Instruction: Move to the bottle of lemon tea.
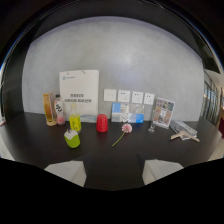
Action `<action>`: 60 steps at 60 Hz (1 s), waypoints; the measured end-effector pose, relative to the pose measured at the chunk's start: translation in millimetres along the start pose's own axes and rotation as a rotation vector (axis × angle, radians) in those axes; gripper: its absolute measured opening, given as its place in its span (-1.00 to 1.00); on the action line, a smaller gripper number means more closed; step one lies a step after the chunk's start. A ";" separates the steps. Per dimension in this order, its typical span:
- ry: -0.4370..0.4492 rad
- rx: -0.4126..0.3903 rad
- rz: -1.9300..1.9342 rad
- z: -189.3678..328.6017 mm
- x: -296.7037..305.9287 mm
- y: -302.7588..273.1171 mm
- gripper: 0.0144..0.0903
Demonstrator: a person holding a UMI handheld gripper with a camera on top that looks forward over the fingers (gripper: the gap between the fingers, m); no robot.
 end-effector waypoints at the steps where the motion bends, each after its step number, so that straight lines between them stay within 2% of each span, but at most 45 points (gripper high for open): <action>1: 0.002 -0.002 0.000 -0.1 0.1 0.6 0.86; 16: 0.004 -0.040 0.013 -11.0 -23.8 16.9 0.86; 37: -0.092 -0.036 -0.008 -7.0 -117.8 12.8 0.88; 48: -0.116 -0.018 -0.021 23.2 -150.9 -12.1 0.87; 60: -0.117 -0.016 -0.024 92.3 -172.8 -43.7 0.87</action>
